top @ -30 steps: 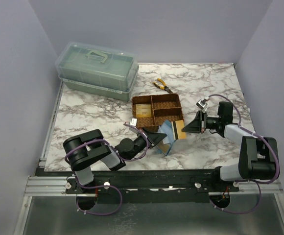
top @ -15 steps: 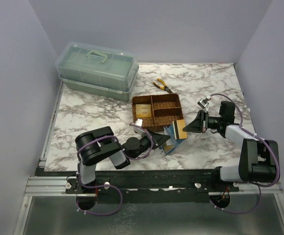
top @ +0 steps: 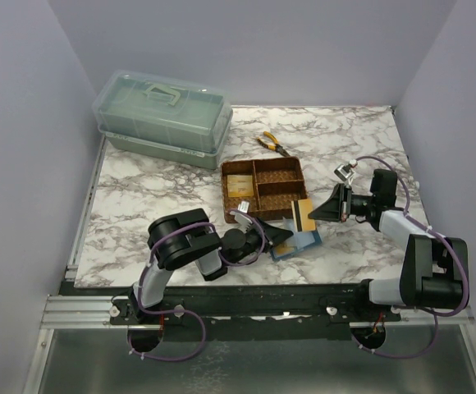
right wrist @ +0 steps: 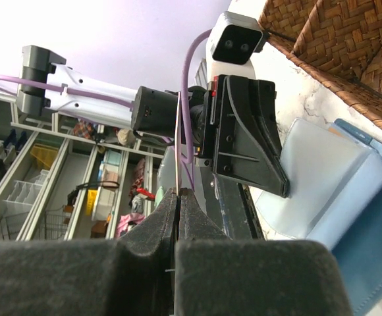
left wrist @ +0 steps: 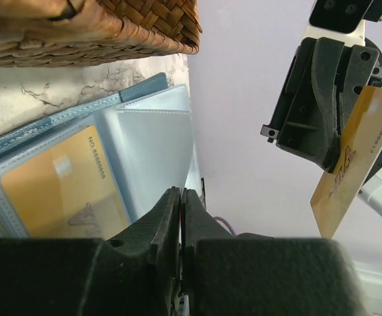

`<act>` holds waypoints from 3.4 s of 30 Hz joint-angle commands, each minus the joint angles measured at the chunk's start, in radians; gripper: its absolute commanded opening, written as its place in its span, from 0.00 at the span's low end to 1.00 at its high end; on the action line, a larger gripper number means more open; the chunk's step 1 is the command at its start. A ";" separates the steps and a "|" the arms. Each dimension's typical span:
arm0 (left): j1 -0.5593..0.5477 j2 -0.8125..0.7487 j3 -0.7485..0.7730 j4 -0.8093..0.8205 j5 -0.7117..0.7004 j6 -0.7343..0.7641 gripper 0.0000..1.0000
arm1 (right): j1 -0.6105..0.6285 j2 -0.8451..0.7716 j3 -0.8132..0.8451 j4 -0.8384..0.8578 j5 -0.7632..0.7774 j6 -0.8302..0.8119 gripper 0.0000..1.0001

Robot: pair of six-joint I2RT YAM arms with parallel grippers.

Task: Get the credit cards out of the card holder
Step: Remove the credit card from the card holder, then place the credit card in the storage box.

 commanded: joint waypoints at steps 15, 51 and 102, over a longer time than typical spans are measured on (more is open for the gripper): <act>-0.005 -0.028 -0.099 0.166 -0.033 -0.069 0.32 | -0.008 0.002 0.045 -0.077 -0.025 -0.092 0.00; -0.045 -0.514 -0.060 -0.375 -0.069 0.177 0.51 | -0.008 -0.022 0.062 -0.150 -0.039 -0.153 0.00; -0.004 -0.393 0.027 -0.278 0.033 0.150 0.00 | -0.007 -0.003 0.119 -0.372 -0.072 -0.402 0.67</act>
